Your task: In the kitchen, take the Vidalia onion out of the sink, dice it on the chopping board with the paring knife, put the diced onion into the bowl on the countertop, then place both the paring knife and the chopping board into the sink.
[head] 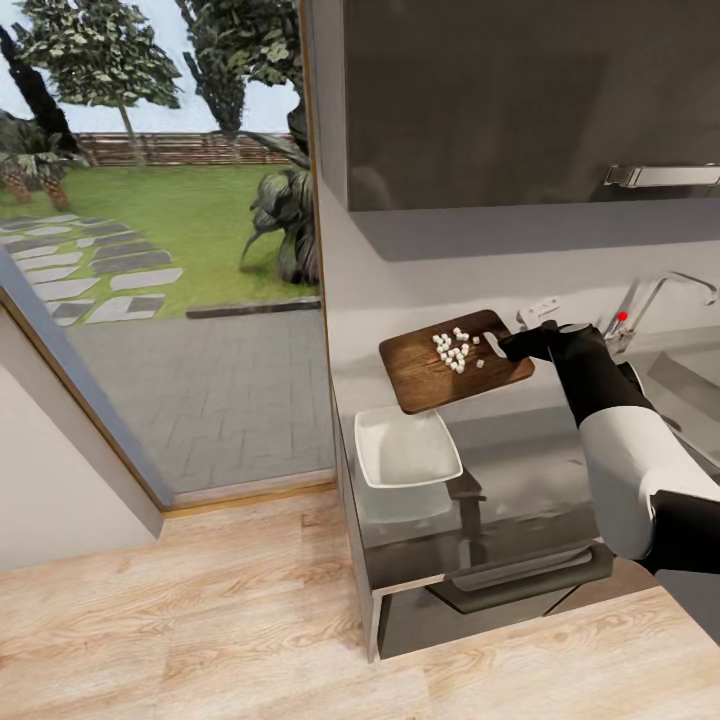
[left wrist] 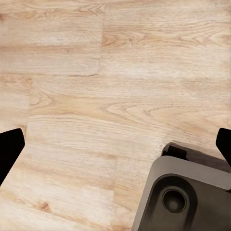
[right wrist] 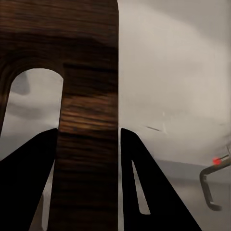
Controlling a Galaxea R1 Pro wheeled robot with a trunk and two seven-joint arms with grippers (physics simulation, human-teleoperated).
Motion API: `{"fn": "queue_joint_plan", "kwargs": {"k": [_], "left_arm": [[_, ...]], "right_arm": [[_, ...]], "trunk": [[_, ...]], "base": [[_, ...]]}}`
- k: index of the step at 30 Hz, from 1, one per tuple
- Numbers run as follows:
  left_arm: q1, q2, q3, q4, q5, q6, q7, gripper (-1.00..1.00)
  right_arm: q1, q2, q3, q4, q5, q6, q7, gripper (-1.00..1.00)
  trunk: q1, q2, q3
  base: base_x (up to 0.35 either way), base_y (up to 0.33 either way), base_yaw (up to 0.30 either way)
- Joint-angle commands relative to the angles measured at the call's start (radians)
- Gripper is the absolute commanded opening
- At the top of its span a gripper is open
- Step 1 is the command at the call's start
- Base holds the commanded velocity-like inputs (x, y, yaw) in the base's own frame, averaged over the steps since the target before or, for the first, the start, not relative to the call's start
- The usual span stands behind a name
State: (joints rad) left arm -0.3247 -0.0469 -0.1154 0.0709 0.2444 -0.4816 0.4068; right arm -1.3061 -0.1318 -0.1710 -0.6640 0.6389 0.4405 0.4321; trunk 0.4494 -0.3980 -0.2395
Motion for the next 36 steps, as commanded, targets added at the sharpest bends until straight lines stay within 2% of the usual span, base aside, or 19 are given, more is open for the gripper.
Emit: {"fn": "queue_joint_plan", "kwargs": {"k": [1, 24, 36], "left_arm": [[-0.002, -0.001, -0.008, 0.004, 0.008, -0.006, 0.001, 1.00], [-0.002, 0.004, -0.008, 0.004, 0.007, -0.006, 0.001, 1.00], [-0.002, 0.004, -0.008, 0.004, 0.007, -0.008, 0.000, 1.00]], "right_arm": [[-0.001, 0.000, -0.004, -0.001, 0.010, 0.002, 0.010, -1.00], [-0.001, 0.001, -0.005, -0.002, 0.003, 0.000, 0.010, -1.00], [-0.001, 0.010, -0.004, -0.008, 0.002, -0.019, 0.005, -1.00]], "trunk": [[0.001, -0.002, -0.002], [0.001, -0.002, -0.002], [0.001, -0.002, -0.002]], "base": [[0.000, 0.000, 0.000], [0.000, 0.000, 0.000], [0.000, 0.000, 0.000]]}}
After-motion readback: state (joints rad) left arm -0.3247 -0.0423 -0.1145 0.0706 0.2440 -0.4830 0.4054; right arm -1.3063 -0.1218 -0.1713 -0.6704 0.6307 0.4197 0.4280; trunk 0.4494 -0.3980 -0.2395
